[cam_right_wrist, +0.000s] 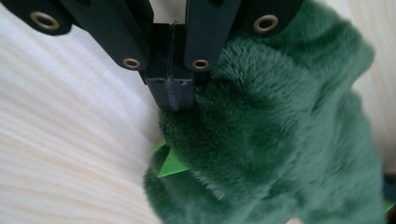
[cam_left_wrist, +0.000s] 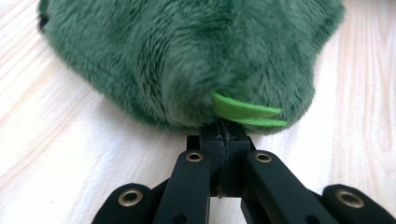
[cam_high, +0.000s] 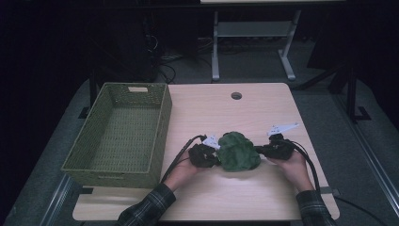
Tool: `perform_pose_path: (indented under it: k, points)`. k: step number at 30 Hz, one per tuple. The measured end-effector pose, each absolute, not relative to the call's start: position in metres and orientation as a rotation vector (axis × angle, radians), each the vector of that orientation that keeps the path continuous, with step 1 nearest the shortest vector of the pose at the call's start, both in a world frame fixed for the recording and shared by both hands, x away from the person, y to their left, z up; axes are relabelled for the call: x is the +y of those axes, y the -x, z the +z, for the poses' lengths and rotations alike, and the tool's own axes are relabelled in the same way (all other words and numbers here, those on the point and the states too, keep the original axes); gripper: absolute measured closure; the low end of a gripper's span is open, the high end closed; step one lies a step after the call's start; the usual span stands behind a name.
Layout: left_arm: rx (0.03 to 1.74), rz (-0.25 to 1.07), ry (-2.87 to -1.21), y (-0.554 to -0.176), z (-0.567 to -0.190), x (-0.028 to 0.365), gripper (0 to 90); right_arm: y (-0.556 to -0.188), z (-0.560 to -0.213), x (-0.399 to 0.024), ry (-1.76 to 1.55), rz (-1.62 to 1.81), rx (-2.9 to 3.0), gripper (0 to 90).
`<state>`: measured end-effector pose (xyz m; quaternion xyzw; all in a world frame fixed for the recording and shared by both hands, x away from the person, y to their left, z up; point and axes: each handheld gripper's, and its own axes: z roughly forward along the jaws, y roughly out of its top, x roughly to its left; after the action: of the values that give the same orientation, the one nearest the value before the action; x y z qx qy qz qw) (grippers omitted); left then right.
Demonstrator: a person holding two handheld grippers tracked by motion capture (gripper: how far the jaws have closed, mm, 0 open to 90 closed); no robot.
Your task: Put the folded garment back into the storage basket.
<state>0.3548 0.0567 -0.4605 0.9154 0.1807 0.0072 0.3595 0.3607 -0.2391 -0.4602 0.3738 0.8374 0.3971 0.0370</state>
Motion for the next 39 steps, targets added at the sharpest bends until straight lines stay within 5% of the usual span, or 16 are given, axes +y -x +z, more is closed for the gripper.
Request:
perform_pose_path:
  k: [21, 28, 36, 39]
  points:
    - [0.515, 0.075, -2.347, -0.365, -0.455, 0.077, 85.8, -0.321, -0.456, -0.238, -1.086, 1.215, 2.604, 87.9]
    - [0.537, 0.105, -2.353, -0.354, -0.44, 0.089, 68.9, -0.311, -0.46, -0.258, -1.132, 1.171, 2.489, 61.2]
    - [0.501, 0.095, -2.335, -0.344, -0.424, 0.088, 44.7, -0.299, -0.466, -0.275, -1.219, 1.068, 2.377, 15.7]
    - [0.485, 0.075, -2.318, -0.343, -0.42, 0.086, 37.4, -0.298, -0.47, -0.273, -1.231, 1.02, 2.373, 8.5]
